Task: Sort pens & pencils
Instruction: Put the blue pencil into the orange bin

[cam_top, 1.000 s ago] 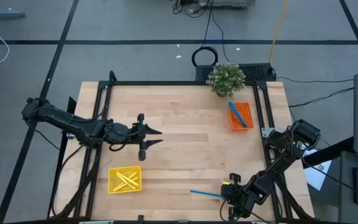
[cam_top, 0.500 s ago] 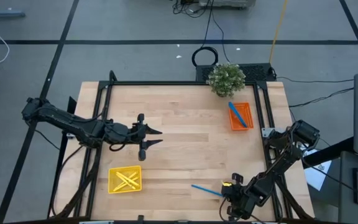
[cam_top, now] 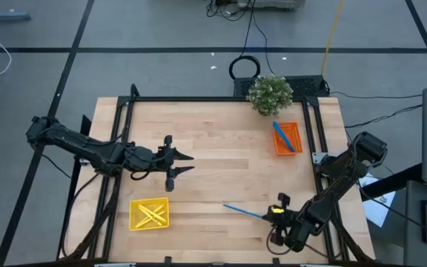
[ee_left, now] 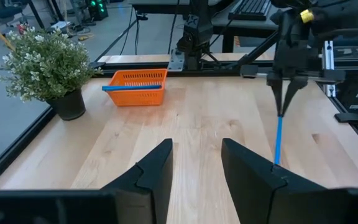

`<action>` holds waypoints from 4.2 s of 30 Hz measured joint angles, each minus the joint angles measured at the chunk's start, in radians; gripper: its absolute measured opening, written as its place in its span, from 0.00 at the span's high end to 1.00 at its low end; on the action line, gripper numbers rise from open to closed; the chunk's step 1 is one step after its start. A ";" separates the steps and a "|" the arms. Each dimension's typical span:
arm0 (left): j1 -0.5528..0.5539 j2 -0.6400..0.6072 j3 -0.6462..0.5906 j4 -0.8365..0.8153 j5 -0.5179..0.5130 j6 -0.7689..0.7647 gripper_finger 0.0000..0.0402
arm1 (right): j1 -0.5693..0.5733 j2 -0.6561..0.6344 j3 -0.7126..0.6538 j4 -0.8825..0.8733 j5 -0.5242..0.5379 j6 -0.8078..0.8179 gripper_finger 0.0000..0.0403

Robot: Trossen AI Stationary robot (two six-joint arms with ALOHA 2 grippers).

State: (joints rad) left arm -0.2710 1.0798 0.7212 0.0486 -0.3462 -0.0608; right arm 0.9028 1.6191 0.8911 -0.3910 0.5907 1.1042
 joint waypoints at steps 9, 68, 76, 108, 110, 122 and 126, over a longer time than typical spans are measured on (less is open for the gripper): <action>0.000 0.000 0.000 0.000 0.001 0.000 0.64 | -0.016 -0.069 0.000 -0.004 0.132 -0.101 1.00; 0.236 0.003 -0.417 0.725 0.312 0.190 1.00 | -0.600 -0.556 -0.463 0.879 0.198 -0.955 1.00; 0.236 0.003 -0.417 0.722 0.311 0.191 1.00 | -0.630 -0.713 -0.391 0.210 0.326 -0.609 1.00; 0.236 0.003 -0.417 0.703 0.291 0.191 1.00 | -0.633 -0.806 -0.391 -0.737 0.031 0.148 1.00; 0.236 0.003 -0.417 0.703 0.291 0.191 0.99 | -0.633 -0.800 -0.391 -0.743 0.032 0.165 1.00; 0.236 0.003 -0.417 0.703 0.291 0.188 0.98 | -0.633 -0.798 -0.391 -0.729 0.008 0.141 0.97; 0.236 0.003 -0.417 0.703 0.291 0.187 0.99 | -0.633 -0.798 -0.391 -0.708 0.010 0.138 0.89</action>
State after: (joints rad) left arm -0.0349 1.0824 0.3045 0.7518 -0.0547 0.1261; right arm 0.2699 0.8207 0.5003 -1.0992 0.6003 1.2427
